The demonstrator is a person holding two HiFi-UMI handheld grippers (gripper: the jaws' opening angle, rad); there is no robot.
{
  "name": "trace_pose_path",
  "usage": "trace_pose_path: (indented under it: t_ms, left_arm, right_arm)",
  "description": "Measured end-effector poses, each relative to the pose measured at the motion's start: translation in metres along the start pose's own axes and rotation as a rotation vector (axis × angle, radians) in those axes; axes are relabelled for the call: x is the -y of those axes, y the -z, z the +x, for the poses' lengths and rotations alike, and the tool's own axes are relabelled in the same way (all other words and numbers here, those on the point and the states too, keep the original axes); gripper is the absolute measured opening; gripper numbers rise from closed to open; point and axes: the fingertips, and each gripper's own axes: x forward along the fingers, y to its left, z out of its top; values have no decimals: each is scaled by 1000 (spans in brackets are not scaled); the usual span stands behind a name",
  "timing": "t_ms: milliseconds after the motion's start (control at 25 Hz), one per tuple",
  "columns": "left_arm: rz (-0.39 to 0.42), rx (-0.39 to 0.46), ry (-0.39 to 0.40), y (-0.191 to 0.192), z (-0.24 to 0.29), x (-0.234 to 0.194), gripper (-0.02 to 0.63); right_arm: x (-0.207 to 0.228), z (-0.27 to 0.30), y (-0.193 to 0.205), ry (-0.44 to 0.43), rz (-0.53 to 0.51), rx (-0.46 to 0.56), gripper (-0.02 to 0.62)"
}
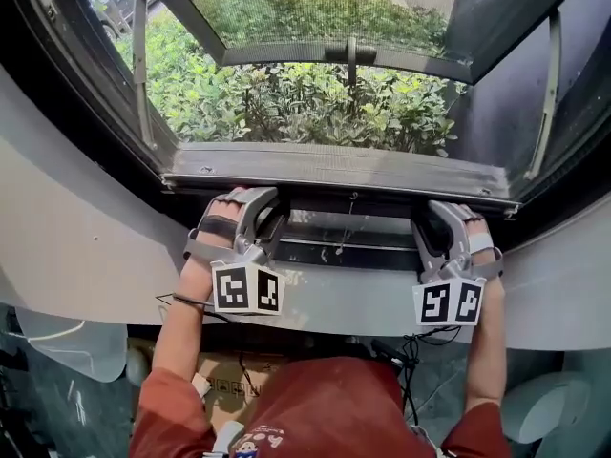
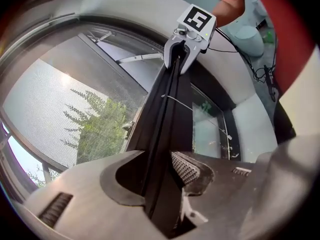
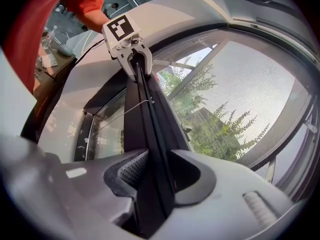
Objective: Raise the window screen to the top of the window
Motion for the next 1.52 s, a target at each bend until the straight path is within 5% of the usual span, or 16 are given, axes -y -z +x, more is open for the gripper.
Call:
trace_pose_path:
  t_ms: [360, 640, 1520]
  left_arm:
    - [10, 8, -12, -7, -8, -16, 140]
    - [28, 20, -160, -16, -17, -48, 57]
    - [166, 11, -456, -49, -46, -135, 41]
  right_arm:
    - [17, -8, -10, 16, 3, 37, 137]
    - [47, -15, -20, 127, -48, 53, 69]
    - [128, -30, -56, 429, -329, -30, 40]
